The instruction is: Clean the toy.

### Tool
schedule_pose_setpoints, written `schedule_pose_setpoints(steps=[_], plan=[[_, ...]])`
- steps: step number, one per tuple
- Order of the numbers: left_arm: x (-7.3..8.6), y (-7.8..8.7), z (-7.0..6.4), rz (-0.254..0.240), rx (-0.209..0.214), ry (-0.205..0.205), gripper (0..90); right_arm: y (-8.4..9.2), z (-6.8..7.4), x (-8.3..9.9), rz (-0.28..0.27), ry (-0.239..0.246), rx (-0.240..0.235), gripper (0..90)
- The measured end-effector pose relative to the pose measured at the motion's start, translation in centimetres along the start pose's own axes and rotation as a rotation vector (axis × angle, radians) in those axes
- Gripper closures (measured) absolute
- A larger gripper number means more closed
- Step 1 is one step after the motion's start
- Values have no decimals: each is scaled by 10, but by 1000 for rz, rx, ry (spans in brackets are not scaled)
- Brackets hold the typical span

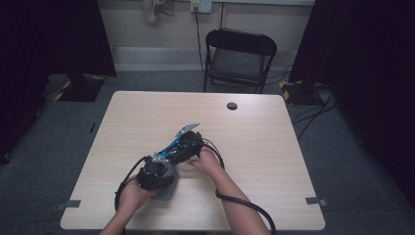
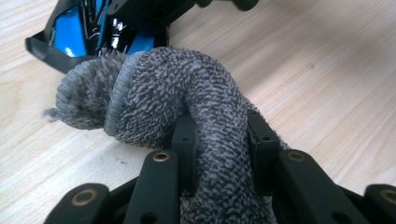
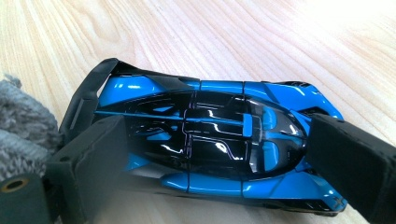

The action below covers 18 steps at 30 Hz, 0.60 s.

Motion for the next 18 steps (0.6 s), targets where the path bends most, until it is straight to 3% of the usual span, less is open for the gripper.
schedule_pose_setpoints(steps=[9,18], plan=[[0,-1,-5,-4,23,-3,702,0,0,0,6,-4,0,54],[-4,-1,-17,-18,53,-45,700,0,1,0,-1,-3,1,54]])
Point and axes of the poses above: each handheld gripper's, and its own axes: y roughly backward along the jaws, x roughly out of its underside, z roughly to its left, the point moved 10 cm from there along -y, roughly forward along the jaws, and after that the axes turned 10 degrees about y, right-handed, at the moved point
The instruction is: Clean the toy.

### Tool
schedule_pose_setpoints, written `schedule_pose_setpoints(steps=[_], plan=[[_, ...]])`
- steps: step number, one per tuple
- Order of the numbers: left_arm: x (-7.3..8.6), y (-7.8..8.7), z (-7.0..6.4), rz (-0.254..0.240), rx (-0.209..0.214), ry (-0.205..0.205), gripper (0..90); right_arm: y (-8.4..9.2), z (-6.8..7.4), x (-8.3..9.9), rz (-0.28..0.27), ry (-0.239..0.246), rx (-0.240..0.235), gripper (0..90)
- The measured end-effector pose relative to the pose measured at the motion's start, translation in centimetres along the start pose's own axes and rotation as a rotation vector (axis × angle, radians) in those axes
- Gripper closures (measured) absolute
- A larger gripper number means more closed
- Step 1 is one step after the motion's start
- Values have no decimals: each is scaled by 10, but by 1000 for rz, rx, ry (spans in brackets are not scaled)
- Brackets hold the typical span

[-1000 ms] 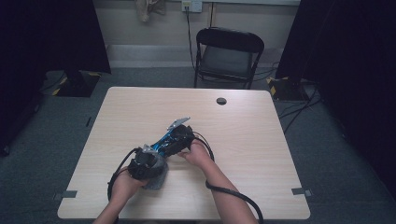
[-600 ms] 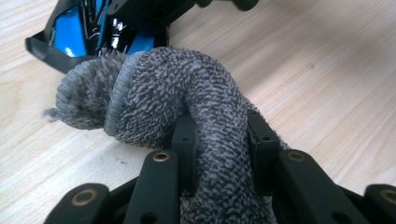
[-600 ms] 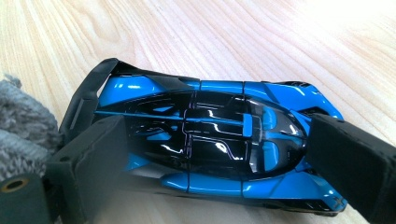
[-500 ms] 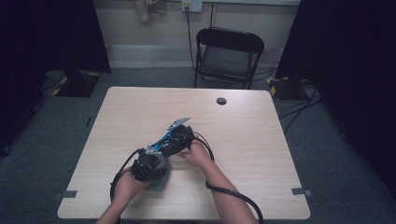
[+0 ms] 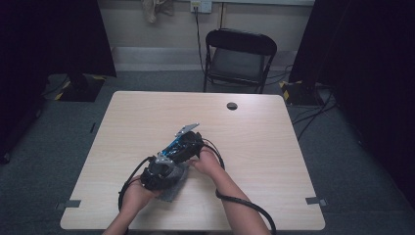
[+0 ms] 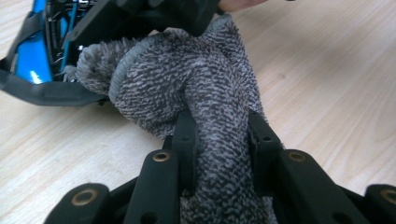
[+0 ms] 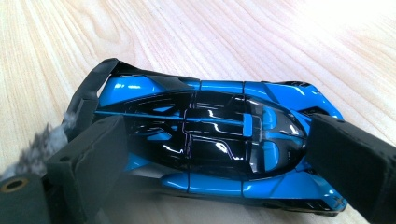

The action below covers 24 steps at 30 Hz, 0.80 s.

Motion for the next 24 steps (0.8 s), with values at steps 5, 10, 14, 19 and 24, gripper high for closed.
schedule_pose_setpoints(steps=[5,10,14,19,24], plan=[[3,4,-4,14,16,-35,700,0,0,0,1,2,-1,54],[4,19,9,0,3,-22,698,0,0,0,1,3,-2,55],[1,35,25,-27,-29,-6,698,0,0,0,1,0,-2,55],[-6,52,46,-67,-57,34,697,0,0,0,2,-1,-2,55],[-13,68,81,-115,-109,118,698,0,0,-1,3,-2,0,55]])
Point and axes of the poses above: each handheld gripper's, and its own axes: y roughly backward along the jaws, x roughly out of its underside, z roughly to its left, the point moved 10 cm from there along -y, roughly forward along the jaws, and after that the axes turned 10 degrees about y, right-handed, at the moved point
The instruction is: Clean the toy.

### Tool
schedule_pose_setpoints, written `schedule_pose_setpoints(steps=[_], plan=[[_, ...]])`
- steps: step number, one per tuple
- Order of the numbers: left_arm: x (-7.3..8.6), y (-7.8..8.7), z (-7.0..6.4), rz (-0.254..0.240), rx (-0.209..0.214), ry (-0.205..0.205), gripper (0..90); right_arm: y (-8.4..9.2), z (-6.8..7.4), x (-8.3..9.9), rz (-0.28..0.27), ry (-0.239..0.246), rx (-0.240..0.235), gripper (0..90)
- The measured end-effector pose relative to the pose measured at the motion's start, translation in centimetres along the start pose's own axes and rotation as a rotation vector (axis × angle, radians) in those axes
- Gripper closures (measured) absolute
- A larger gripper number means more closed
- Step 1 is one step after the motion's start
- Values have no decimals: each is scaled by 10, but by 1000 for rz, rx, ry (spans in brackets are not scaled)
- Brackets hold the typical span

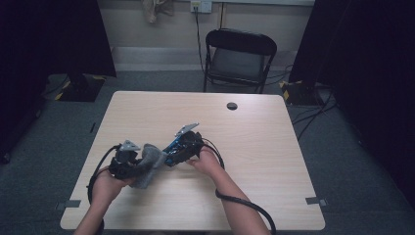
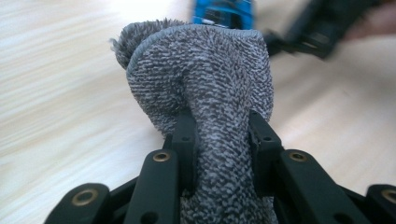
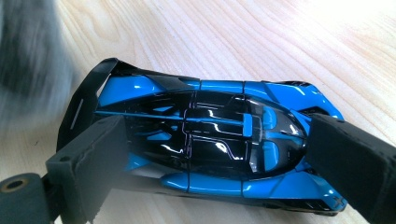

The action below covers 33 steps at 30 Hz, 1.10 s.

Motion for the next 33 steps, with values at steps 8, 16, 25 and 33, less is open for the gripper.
schedule_pose_setpoints(steps=[8,16,25,33], plan=[[-4,-13,43,3,-85,98,697,0,0,0,-2,1,0,54],[-7,-34,53,13,-166,84,694,0,0,0,-2,2,-2,55],[0,-58,35,65,-156,58,691,0,0,1,-4,5,-2,54],[6,-58,18,78,-121,39,693,0,1,1,1,2,-2,54]])
Point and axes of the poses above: each handheld gripper's, and its own axes: y roughly backward along the jaws, x roughly out of its underside, z roughly to its left, the point moved 10 cm from there along -y, roughly forward along the jaws, and after that the axes turned 10 degrees about y, right-handed, at the moved point
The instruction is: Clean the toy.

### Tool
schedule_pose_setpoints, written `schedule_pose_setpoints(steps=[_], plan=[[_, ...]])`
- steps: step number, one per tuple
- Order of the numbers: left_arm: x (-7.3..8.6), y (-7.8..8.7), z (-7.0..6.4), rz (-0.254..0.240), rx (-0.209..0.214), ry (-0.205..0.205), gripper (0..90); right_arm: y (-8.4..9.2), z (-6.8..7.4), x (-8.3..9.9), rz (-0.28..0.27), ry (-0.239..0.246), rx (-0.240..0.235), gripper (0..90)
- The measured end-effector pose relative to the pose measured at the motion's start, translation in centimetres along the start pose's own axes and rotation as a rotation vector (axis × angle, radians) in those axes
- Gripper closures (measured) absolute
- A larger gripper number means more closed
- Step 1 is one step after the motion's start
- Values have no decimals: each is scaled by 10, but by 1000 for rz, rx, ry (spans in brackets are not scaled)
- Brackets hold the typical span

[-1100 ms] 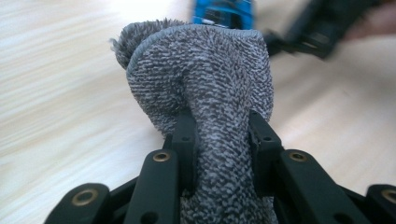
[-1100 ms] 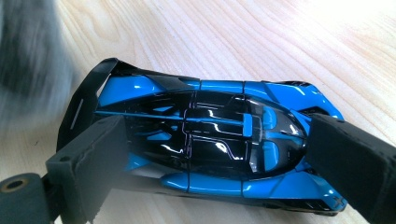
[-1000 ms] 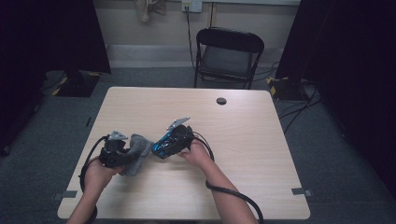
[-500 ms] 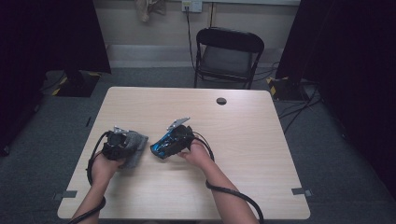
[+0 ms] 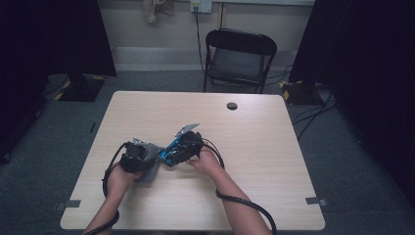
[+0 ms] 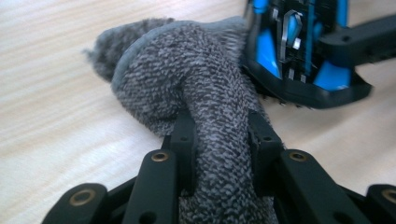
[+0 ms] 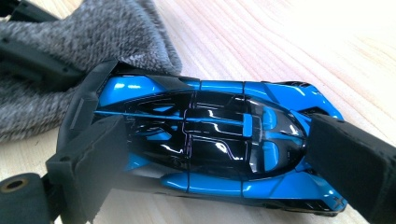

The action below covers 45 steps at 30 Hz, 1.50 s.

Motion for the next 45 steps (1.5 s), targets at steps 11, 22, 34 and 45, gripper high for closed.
schedule_pose_setpoints(steps=[11,22,34,45], plan=[[14,8,-19,10,49,8,695,0,0,0,-3,4,0,54],[28,12,-42,27,93,-10,697,-1,0,-1,-2,1,1,54],[33,10,-74,46,148,-62,700,-1,0,-1,-2,0,1,54],[34,13,-94,47,212,-114,695,0,0,-1,-3,-1,1,54]])
Point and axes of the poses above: each handheld gripper's, and its own axes: y roughly backward along the jaws, x roughly out of its underside, z roughly to its left, the point moved 10 cm from there along -y, roughly forward along the jaws, and after that the axes turned 10 degrees about y, right-handed, at the moved point
